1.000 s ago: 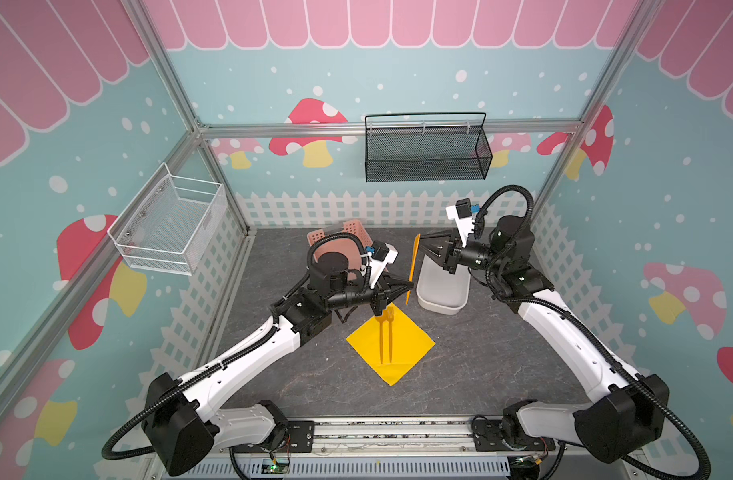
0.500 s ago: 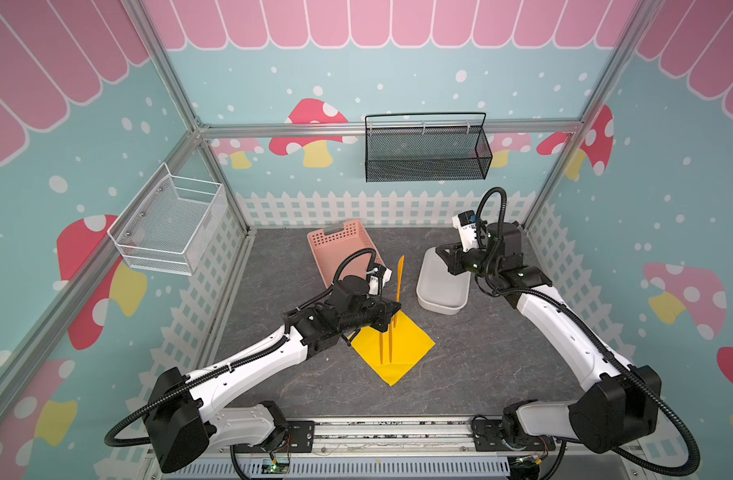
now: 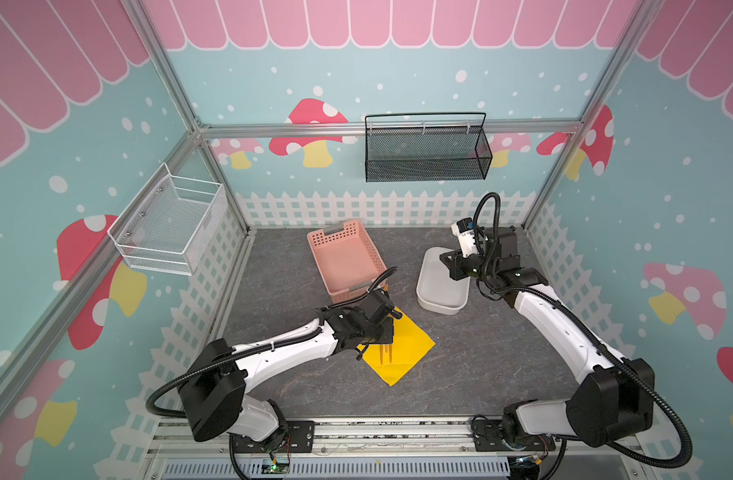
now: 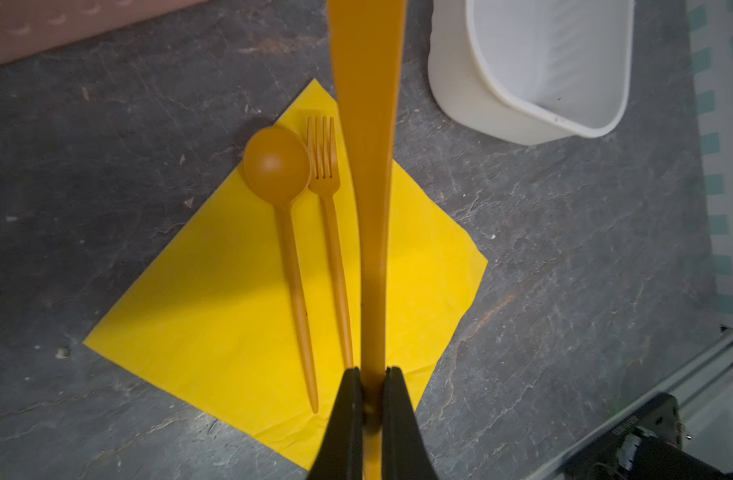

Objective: Place the utensils on the paper napkin and roll it up
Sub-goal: 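Carry the knife over the napkin with the left gripper while the right gripper withdraws, then lower the knife beside the fork on the napkin with the left gripper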

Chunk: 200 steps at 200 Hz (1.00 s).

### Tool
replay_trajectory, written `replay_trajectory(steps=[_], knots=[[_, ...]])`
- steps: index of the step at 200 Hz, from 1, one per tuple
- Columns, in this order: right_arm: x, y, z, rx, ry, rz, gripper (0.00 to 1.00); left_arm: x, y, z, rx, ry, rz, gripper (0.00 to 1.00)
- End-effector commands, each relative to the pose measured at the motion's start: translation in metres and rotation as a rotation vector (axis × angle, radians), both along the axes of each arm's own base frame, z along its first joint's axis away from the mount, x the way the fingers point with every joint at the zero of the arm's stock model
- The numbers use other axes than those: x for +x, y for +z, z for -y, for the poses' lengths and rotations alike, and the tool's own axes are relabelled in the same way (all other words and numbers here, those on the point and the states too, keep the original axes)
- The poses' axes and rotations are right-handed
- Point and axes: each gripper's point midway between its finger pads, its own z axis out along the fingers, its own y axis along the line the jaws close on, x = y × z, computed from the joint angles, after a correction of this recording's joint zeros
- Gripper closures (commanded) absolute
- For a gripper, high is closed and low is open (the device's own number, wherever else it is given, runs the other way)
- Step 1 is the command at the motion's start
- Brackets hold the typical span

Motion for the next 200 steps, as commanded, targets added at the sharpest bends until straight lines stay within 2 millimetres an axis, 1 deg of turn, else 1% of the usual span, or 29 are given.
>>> replay_trajectory(steps=[1, 27, 55, 71, 94, 112, 159, 200], knots=[[-0.002, -0.008, 0.003, -0.049, 0.026, 0.011, 0.89, 0.000, -0.001, 0.004, 0.032, 0.084, -0.022, 1.00], [-0.001, -0.008, 0.008, -0.076, 0.012, 0.020, 0.89, 0.000, -0.016, 0.010, 0.100, 0.118, -0.090, 1.00], [-0.002, -0.005, 0.007, -0.069, 0.021, 0.029, 0.89, 0.000, -0.023, 0.025, 0.155, 0.093, -0.117, 1.00], [-0.002, -0.005, 0.009, -0.079, 0.017, 0.036, 0.89, -0.003, -0.032, 0.030, 0.182, 0.086, -0.145, 1.00], [-0.001, -0.006, 0.015, -0.105, -0.012, 0.042, 0.89, -0.004, -0.043, 0.037, 0.195, 0.083, -0.182, 1.00], [0.001, -0.011, 0.024, -0.128, -0.047, 0.034, 0.89, -0.004, -0.050, 0.039, 0.203, 0.082, -0.200, 1.00], [0.003, -0.019, 0.036, -0.123, -0.080, 0.008, 0.89, -0.001, -0.057, 0.046, 0.219, 0.076, -0.212, 1.00], [0.005, -0.021, 0.038, -0.108, -0.075, -0.002, 0.89, 0.003, -0.060, 0.052, 0.238, 0.066, -0.218, 1.00]])
